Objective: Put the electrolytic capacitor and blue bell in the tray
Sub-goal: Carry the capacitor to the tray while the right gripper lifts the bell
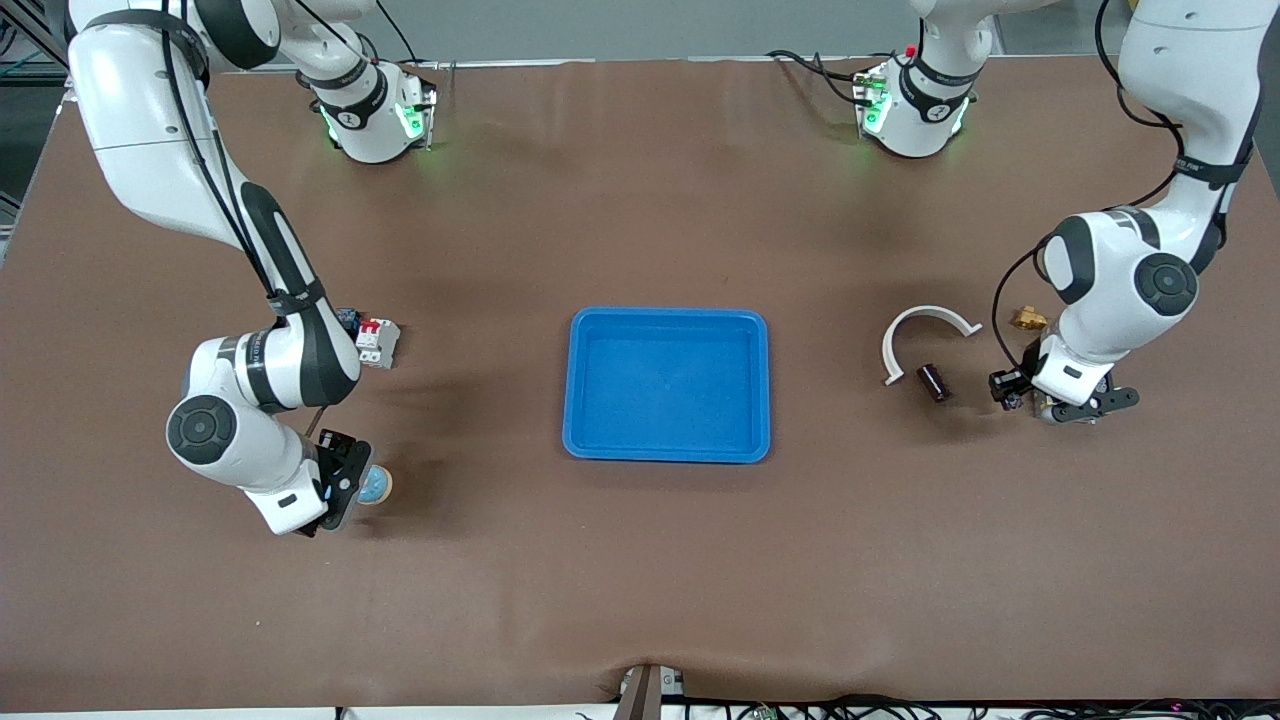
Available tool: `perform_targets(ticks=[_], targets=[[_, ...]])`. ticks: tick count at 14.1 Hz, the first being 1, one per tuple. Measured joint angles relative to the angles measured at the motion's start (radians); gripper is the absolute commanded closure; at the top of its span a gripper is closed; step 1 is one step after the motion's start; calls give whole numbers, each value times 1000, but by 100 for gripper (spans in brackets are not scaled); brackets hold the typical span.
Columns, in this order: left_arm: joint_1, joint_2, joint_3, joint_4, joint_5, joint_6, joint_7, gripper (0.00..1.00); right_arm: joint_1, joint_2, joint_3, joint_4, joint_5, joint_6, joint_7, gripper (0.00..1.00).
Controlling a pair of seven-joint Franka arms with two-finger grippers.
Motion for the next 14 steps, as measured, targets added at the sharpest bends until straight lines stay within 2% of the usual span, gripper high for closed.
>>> perform_targets(ticks=[6, 10, 14], targets=[[-5, -36, -149, 168, 0, -267, -171, 100, 5, 21, 5, -1, 0, 12, 0, 0], [-21, -33, -250, 205, 0, -314, -334, 100, 20, 29, 10, -6, 0, 27, 0, 0], [-132, -12, -267, 214, 0, -314, -509, 100, 25, 38, 10, -13, 0, 43, 0, 0]])
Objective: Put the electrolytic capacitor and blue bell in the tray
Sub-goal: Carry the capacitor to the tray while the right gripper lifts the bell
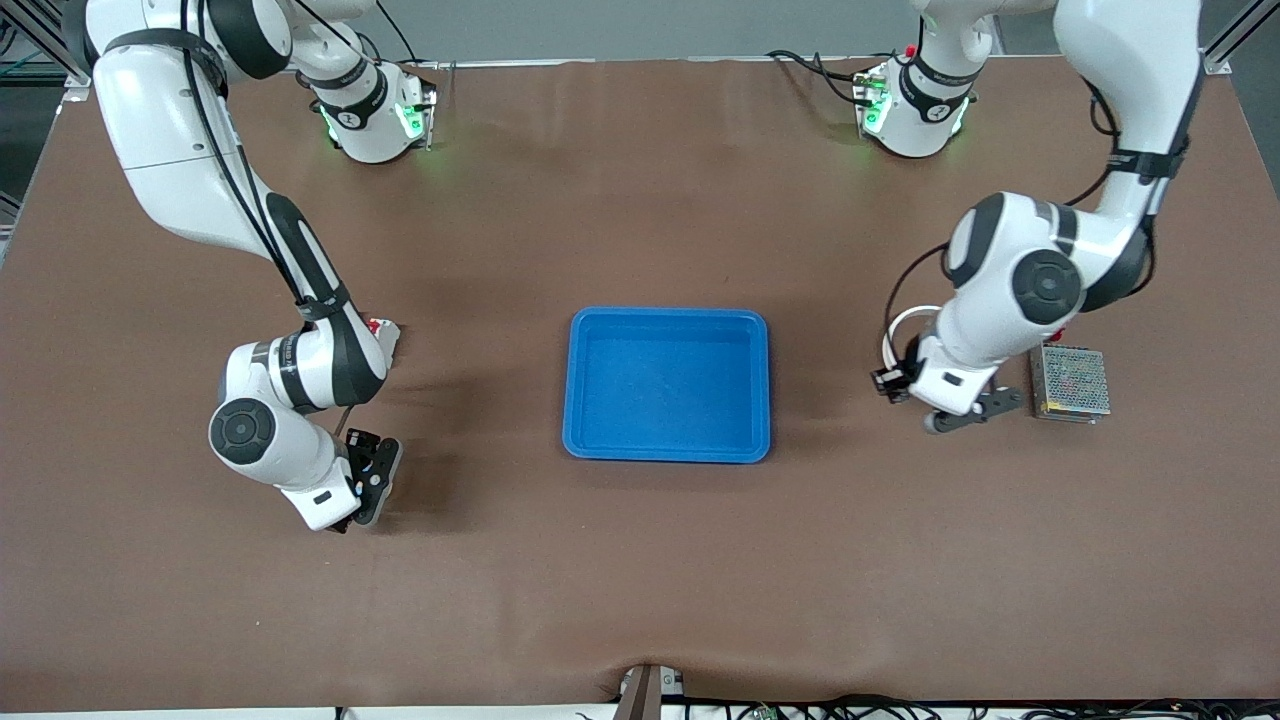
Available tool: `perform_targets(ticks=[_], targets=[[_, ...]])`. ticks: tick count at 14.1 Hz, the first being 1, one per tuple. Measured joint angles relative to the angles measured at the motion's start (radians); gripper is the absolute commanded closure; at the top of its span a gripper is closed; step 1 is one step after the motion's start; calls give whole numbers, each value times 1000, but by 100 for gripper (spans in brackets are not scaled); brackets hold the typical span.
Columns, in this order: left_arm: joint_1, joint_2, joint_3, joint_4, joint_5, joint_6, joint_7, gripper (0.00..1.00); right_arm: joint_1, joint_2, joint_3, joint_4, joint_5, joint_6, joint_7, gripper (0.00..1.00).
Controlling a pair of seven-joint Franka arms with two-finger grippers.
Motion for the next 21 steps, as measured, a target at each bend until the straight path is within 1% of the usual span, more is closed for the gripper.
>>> perform_targets(ticks=[6, 9, 11, 12, 13, 14, 15, 16, 18, 19, 21], targets=[[-171, 75, -1, 48, 9, 0, -292, 100, -4, 22, -3, -20, 0, 28, 0, 0], [-234, 115, -1, 74, 37, 0, -460, 100, -4, 24, -3, -32, 0, 40, 0, 0], [-272, 139, -1, 83, 78, 1, -573, 100, -4, 24, -3, -40, 0, 43, 0, 0], [-282, 151, -1, 91, 95, 1, -617, 100, -4, 24, -3, -40, 0, 43, 0, 3], [-288, 162, -1, 98, 102, 1, -648, 100, -4, 24, -3, -40, 0, 43, 0, 7], [-294, 173, -1, 105, 103, 1, -671, 100, -4, 24, -3, -40, 0, 43, 0, 20], [-300, 184, -1, 112, 103, 2, -692, 100, -4, 24, -3, -40, 0, 44, 0, 43], [-306, 196, -1, 120, 103, 5, -717, 100, -4, 22, -3, -39, 0, 44, 0, 49], [-321, 217, -1, 133, 104, 11, -765, 100, -5, 16, -3, -36, 0, 41, 0, 51], [-329, 226, -1, 137, 104, 15, -786, 100, -5, 16, -3, -36, 0, 41, 0, 56], [-342, 244, -1, 142, 104, 19, -830, 100, -5, 16, -3, -36, 1, 42, 0, 57]])
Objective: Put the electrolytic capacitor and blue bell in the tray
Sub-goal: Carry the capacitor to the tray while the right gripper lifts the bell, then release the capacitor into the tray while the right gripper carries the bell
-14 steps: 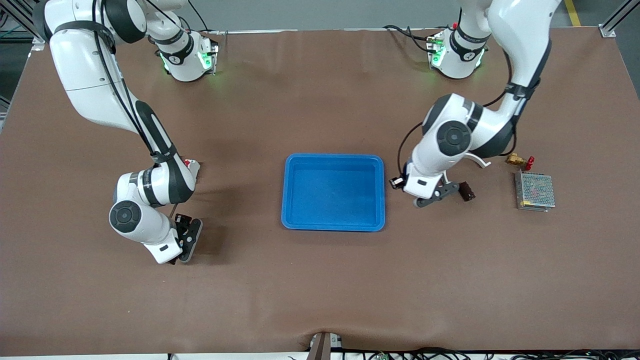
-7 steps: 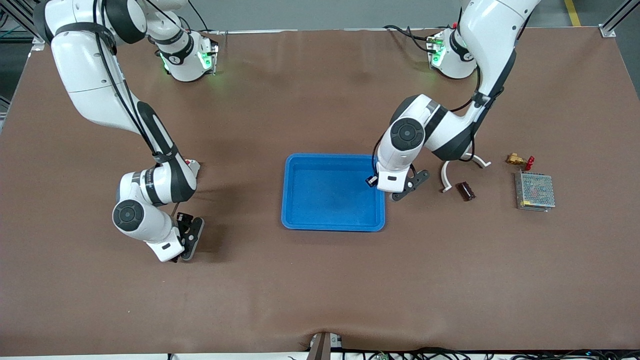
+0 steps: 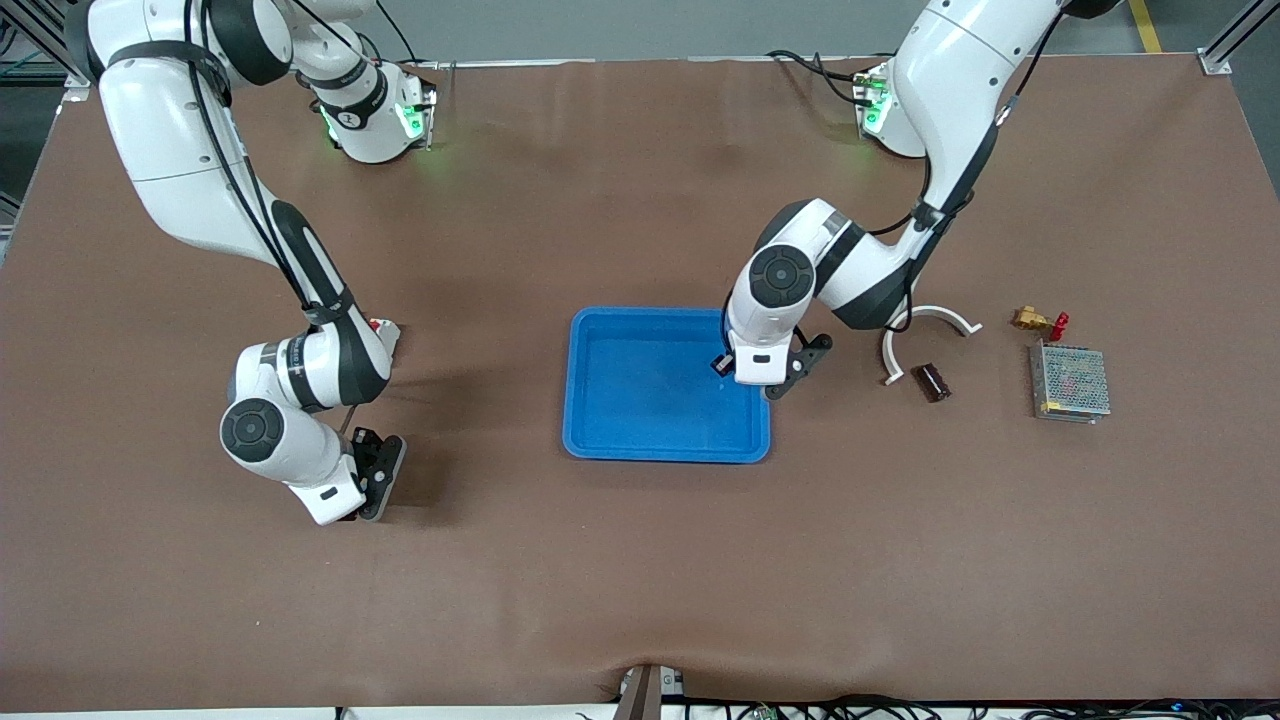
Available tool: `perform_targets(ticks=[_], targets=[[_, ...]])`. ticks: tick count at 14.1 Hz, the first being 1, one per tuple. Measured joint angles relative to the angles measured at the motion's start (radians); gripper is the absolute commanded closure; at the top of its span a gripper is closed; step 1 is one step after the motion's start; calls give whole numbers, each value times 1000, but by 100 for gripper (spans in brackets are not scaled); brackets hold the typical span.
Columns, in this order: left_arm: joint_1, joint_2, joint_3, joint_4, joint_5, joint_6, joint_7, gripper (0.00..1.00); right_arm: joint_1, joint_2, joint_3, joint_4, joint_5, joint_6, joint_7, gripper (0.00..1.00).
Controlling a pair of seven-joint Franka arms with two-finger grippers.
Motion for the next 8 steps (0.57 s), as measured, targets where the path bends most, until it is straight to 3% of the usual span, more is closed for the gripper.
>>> perform_targets(ticks=[4, 8], targets=[[-12, 35, 0, 2, 0, 27, -78, 100, -1, 0, 0, 16, 11, -35, 3, 57], [-22, 61, 0, 3, 0, 37, -95, 100, -3, -1, 0, 77, 77, -112, 3, 57]])
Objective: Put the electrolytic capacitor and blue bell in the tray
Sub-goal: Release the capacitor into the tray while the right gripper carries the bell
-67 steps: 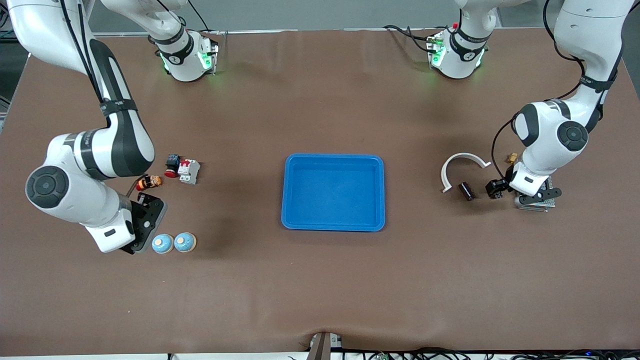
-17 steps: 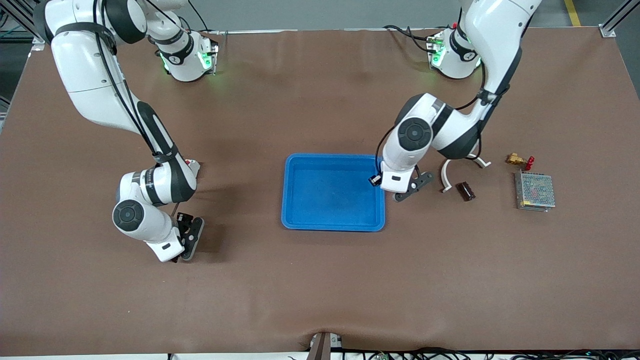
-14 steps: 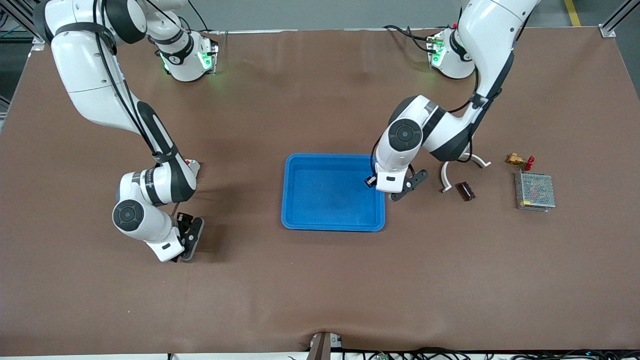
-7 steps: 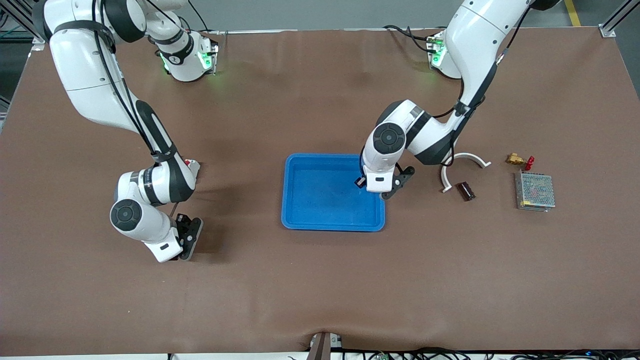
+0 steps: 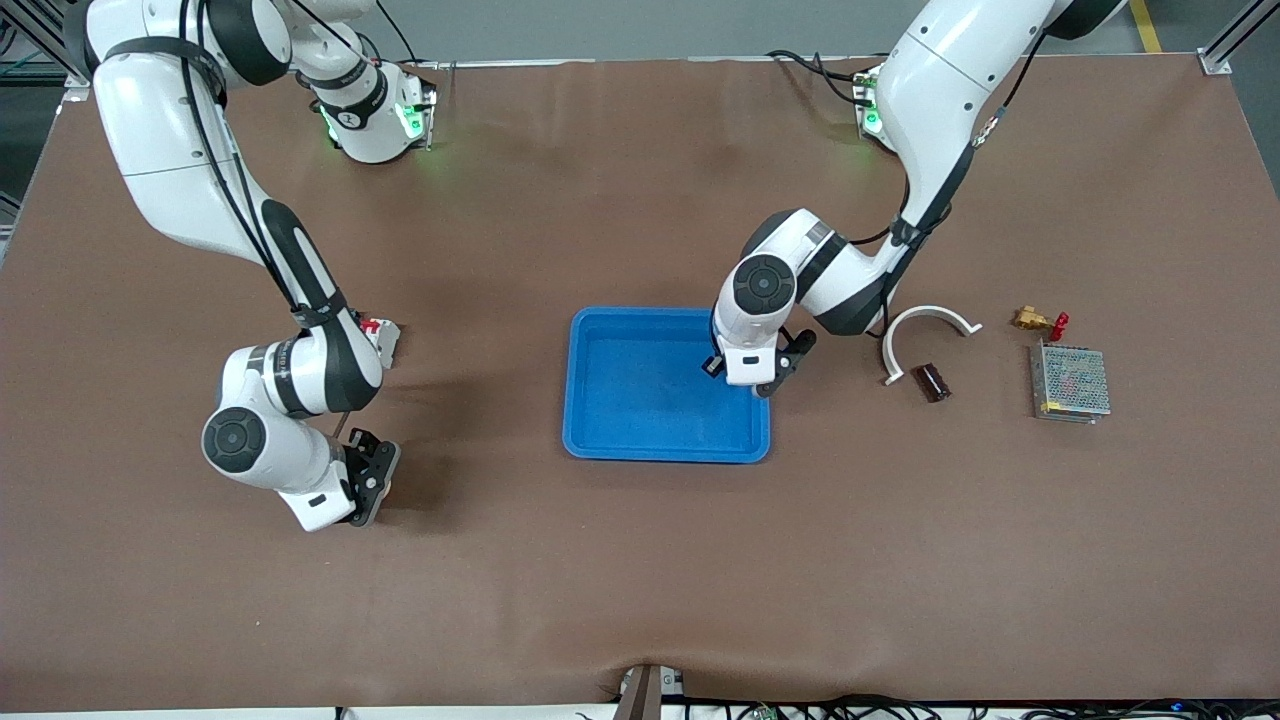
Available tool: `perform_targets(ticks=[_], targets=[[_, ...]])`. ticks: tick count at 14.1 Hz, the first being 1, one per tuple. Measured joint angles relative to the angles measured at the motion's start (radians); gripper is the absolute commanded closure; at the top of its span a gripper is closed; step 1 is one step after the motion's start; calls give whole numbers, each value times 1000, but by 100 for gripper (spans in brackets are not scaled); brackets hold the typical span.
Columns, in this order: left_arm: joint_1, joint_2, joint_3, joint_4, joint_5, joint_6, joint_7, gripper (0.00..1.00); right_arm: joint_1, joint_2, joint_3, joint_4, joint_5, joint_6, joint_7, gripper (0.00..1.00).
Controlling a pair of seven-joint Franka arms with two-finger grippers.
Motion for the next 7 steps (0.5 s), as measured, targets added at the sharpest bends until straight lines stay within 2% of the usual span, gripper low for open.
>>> perform_targets(ticks=[1, 3, 4, 5, 6, 7], targets=[[-1, 4, 0, 0, 0, 0, 0, 100, 0, -1, 1, 15, 14, -17, 4, 57], [-1, 14, 0, 0, 0, 0, 0, 91, 0, -1, 1, 35, 89, -32, 14, 57], [-1, 18, 0, 0, 0, 0, 0, 71, 1, -1, 1, 46, 125, -35, 16, 57], [-1, 19, 0, 2, 0, 0, 0, 38, 3, -1, 2, 59, 151, -44, 32, 57], [-1, 19, 0, 3, 0, 0, 0, 0, 5, -2, 3, 70, 170, -56, 72, 57], [-1, 20, 1, 3, 0, 0, 0, 0, 9, -5, 5, 80, 180, -63, 122, 57]])
